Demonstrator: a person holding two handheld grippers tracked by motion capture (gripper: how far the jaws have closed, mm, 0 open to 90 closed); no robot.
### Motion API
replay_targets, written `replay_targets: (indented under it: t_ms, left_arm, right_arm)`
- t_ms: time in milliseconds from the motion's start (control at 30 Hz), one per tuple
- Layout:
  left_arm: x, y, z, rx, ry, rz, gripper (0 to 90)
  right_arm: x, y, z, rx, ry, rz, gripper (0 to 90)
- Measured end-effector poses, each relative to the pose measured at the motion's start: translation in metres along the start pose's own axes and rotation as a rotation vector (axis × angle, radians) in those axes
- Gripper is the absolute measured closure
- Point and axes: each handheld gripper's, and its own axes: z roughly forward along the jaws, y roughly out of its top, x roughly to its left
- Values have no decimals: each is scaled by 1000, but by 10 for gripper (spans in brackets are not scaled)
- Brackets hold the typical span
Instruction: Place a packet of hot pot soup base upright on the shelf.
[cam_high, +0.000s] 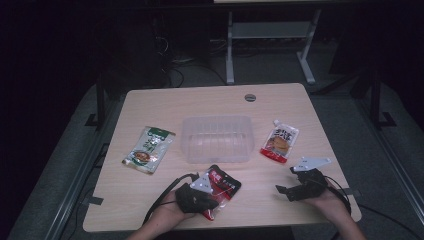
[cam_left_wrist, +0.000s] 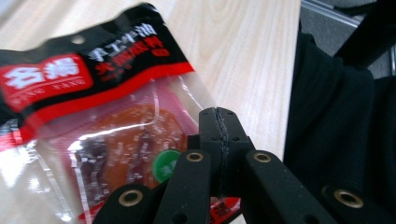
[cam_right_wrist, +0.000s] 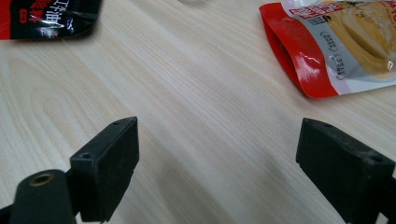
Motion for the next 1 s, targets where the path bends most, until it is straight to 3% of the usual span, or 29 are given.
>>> replay_targets:
  t_ms: [133,400,633,767,1000]
  left_arm:
    - [-3,-1,1,21,4,11,897]
    - [2,-12,-12,19,44,-17,897]
    - [2,-22,-20,19,44,-40,897]
    - [0,-24,-20,30,31,-37,897]
    - [7,-25,-19,38,58,-38,897]
  right_arm:
    - [0,0,0,-2,0,0,129]
    - [0,0,0,0,1,2,129]
    - [0,0,1,-3,1,-1,129]
    - [0,0,1,-3,-1,2,129]
    - [0,0,1,-1,2,4,129]
